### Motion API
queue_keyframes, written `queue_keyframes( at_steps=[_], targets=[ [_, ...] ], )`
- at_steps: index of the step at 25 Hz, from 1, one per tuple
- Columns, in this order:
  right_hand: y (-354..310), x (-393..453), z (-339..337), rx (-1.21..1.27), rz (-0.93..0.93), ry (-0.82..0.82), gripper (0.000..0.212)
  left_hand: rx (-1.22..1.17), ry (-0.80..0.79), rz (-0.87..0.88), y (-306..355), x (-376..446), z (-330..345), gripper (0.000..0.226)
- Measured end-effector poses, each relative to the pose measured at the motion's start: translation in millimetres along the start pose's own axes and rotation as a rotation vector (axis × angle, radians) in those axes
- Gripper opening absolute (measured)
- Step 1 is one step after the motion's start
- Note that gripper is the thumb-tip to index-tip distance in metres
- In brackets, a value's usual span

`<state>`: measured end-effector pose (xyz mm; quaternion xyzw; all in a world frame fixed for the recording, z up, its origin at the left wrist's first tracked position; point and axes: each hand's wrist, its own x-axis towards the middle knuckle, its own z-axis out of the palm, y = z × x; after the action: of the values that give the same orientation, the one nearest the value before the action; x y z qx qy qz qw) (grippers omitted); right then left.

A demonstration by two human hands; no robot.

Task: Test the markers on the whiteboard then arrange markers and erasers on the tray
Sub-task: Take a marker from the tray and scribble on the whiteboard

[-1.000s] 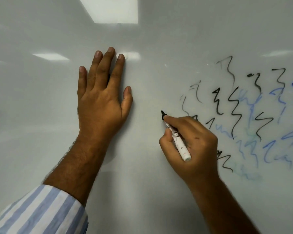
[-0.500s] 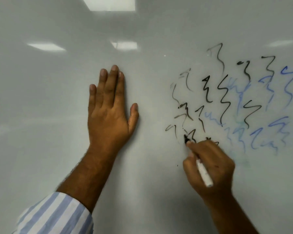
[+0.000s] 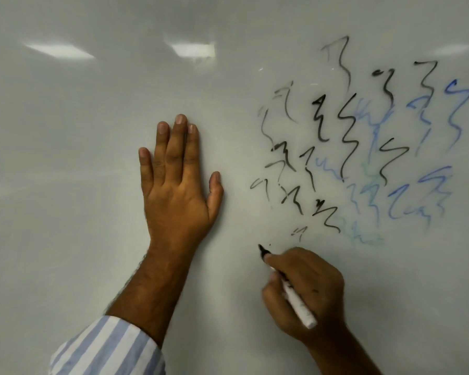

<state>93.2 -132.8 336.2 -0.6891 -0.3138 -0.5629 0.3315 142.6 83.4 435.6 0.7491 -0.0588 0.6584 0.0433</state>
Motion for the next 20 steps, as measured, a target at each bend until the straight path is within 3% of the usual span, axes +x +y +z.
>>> queue_keyframes(
  at_steps=[5,9,14,20],
  targets=[
    [-15.6,22.5,45.2,-0.107,-0.131,-0.083,0.026,-0.025,0.006,-0.007,-0.3,-0.9,-1.2,0.075],
    [-4.3,26.8,25.7,-0.150,-0.068,0.025,0.024,-0.020,0.004,0.010,-2.0,-3.6,-0.7,0.074],
    [-0.4,11.4,-0.6,-0.172,0.020,-0.051,0.030,-0.023,0.003,-0.001,-0.9,-9.9,-1.8,0.073],
    [28.6,11.0,-19.4,-0.120,0.107,0.192,0.017,-0.045,0.022,-0.015,-2.3,-19.1,-2.0,0.069]
  ],
)
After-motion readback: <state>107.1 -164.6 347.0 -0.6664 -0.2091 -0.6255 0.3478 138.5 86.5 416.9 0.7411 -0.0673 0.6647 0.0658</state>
